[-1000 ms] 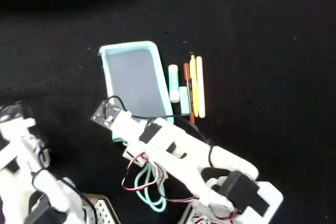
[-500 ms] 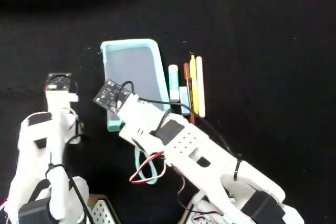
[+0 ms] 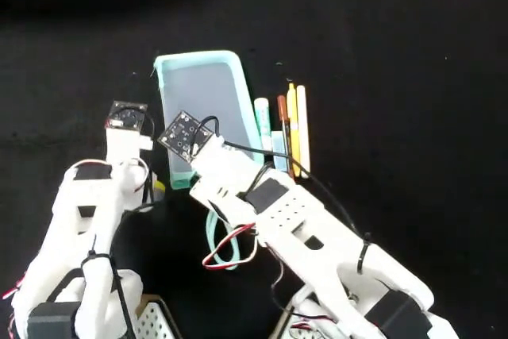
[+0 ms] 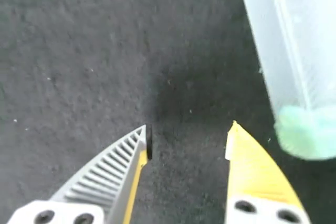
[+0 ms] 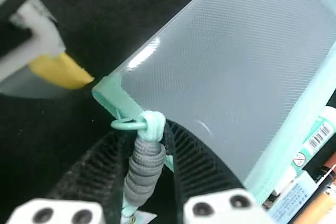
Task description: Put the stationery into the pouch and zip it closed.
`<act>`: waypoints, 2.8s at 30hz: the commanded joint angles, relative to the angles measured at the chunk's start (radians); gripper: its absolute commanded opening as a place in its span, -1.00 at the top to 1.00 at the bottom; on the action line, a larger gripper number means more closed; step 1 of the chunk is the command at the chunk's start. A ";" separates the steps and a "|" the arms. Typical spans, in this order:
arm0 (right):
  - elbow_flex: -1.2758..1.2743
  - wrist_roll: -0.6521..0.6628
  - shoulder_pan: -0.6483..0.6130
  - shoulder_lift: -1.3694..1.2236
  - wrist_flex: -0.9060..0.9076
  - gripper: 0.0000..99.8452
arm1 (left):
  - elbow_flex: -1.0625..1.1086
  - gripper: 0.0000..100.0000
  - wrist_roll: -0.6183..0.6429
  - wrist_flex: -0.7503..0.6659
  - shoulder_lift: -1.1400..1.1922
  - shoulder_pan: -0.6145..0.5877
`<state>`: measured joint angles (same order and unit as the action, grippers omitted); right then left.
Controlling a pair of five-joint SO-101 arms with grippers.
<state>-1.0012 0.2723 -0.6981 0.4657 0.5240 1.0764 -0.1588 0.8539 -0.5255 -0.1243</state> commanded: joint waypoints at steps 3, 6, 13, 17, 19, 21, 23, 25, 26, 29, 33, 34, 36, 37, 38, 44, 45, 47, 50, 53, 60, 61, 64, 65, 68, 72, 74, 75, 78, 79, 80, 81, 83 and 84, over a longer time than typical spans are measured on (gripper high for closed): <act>0.004 0.008 0.018 0.033 -0.021 0.98 | -0.084 0.49 0.025 -0.003 -0.028 0.012; 0.004 0.008 0.018 0.033 -0.021 0.98 | -0.038 0.49 0.025 -0.003 -0.110 0.022; 0.005 0.008 0.018 0.033 -0.021 0.98 | 0.216 0.48 0.025 -0.025 -0.592 0.035; 0.004 0.008 0.017 0.033 -0.018 0.98 | 0.371 0.48 0.051 -0.066 -0.884 0.044; 0.004 0.008 0.017 0.033 -0.015 0.98 | 0.420 0.48 0.094 -0.029 -0.991 0.071; 0.004 0.006 0.017 0.033 -0.015 0.98 | 0.453 0.48 0.112 0.026 -1.071 0.116; 0.004 0.006 0.017 0.033 -0.015 0.98 | 0.481 0.48 0.114 0.058 -1.128 0.157; 0.004 0.006 0.017 0.033 -0.015 0.98 | 0.501 0.48 0.112 0.068 -1.168 0.166; 0.004 0.006 0.017 0.033 -0.014 0.98 | 0.515 0.48 0.110 0.068 -1.178 0.166; 0.004 0.006 0.014 0.033 -0.014 0.98 | 0.547 0.48 0.110 0.066 -1.186 0.165; 0.004 0.006 0.014 0.036 -0.014 0.98 | 0.556 0.48 0.109 0.074 -1.188 0.165; 0.004 0.006 0.014 0.036 -0.014 0.98 | 0.558 0.48 0.109 0.072 -1.188 0.165; 0.004 0.006 0.014 0.038 -0.014 0.98 | 0.559 0.48 0.109 0.064 -1.188 0.163; 0.004 0.006 0.014 0.038 -0.014 0.98 | 0.565 0.48 0.107 0.064 -1.189 0.163; 0.002 0.006 0.012 0.039 -0.012 0.98 | 0.575 0.48 0.106 0.063 -1.191 0.163; 0.010 0.006 0.011 0.041 0.015 0.98 | 0.627 0.48 0.072 -0.031 -1.188 0.073; 0.010 0.006 0.011 0.041 0.014 0.98 | 0.625 0.48 0.072 -0.037 -1.188 0.065; 0.010 0.006 0.011 0.041 0.014 0.98 | 0.625 0.48 0.072 -0.040 -1.188 0.067; 0.010 0.006 0.011 0.041 0.014 0.98 | 0.627 0.48 0.072 -0.040 -1.188 0.081; 0.012 0.006 0.011 0.041 0.014 0.98 | 0.628 0.48 0.072 -0.040 -1.186 0.091; 0.012 0.006 0.011 0.041 0.015 0.98 | 0.627 0.71 0.068 -0.034 -1.192 0.096; 0.012 0.006 0.011 0.041 0.015 0.98 | 0.625 0.85 0.068 -0.041 -1.194 0.096; 0.012 0.006 0.012 0.041 0.015 0.98 | 0.622 0.91 0.023 -0.058 -1.194 0.096; 0.012 0.006 0.012 0.041 0.015 0.98 | 0.624 0.93 0.037 -0.063 -1.194 0.097; 0.010 0.006 0.015 0.041 0.015 0.98 | 0.615 0.94 0.044 -0.063 -1.194 0.094; 0.005 0.006 0.018 0.041 0.017 0.98 | 0.613 0.94 0.044 -0.063 -1.194 0.093; 0.004 0.006 0.014 0.041 0.017 0.98 | 0.613 0.94 0.044 -0.063 -1.194 0.093; 0.004 0.006 0.011 0.041 0.017 0.98 | 0.613 0.93 0.044 -0.058 -1.194 0.101; 0.008 0.006 0.011 0.041 0.017 0.98 | 0.622 0.80 0.046 -0.048 -1.194 0.134; 0.008 0.006 0.011 0.041 0.017 0.98 | 0.624 0.70 0.052 -0.026 -1.194 0.153; 0.008 0.006 0.012 0.041 0.017 0.98 | 0.621 0.62 0.075 -0.003 -1.194 0.170; 0.010 0.006 0.012 0.041 0.015 0.98 | 0.616 0.57 0.110 0.017 -1.194 0.179; 0.010 0.006 0.012 0.041 0.015 0.98 | 0.613 0.57 0.146 0.025 -1.194 0.186; 0.010 0.006 0.012 0.041 0.015 0.98 | 0.613 0.58 0.143 0.023 -1.194 0.186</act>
<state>-1.0012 0.2723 -0.6951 0.4657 0.5363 1.6886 -0.0422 0.8692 -1.7100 0.0445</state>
